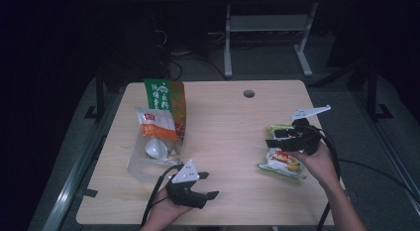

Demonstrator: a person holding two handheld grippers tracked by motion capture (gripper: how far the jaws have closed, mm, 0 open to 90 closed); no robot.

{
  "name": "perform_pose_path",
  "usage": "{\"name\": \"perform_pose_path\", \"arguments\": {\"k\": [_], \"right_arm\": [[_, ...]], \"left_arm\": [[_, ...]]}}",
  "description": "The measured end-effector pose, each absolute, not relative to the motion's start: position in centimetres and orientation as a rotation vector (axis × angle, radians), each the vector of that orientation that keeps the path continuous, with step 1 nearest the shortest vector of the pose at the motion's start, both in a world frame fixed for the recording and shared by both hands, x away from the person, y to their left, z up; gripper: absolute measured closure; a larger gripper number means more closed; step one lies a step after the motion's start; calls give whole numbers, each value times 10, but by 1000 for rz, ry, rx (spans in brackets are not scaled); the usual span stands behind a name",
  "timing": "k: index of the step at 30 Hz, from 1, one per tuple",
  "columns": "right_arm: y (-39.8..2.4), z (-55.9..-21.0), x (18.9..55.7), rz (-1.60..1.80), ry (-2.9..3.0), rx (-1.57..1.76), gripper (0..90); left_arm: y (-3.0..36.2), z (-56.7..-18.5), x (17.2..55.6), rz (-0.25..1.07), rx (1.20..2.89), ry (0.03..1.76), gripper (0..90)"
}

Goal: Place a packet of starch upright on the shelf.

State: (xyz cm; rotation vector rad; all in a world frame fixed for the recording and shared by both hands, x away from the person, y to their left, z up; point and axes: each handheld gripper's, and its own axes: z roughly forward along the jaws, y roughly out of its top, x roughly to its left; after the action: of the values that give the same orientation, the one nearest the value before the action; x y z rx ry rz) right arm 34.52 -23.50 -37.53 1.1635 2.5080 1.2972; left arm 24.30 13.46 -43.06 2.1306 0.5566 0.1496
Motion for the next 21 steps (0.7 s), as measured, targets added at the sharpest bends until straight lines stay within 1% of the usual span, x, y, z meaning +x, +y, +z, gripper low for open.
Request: {"name": "perform_pose_path", "arguments": {"k": [11, 21], "right_arm": [[-279, -396, 339, 1182, 2452, 1343, 368], [-308, -411, 339, 1070, 2409, 1445, 353]], "left_arm": [[126, -423, 250, 146, 2137, 551, 298], [116, -426, 255, 127, 2156, 546, 292]]}}
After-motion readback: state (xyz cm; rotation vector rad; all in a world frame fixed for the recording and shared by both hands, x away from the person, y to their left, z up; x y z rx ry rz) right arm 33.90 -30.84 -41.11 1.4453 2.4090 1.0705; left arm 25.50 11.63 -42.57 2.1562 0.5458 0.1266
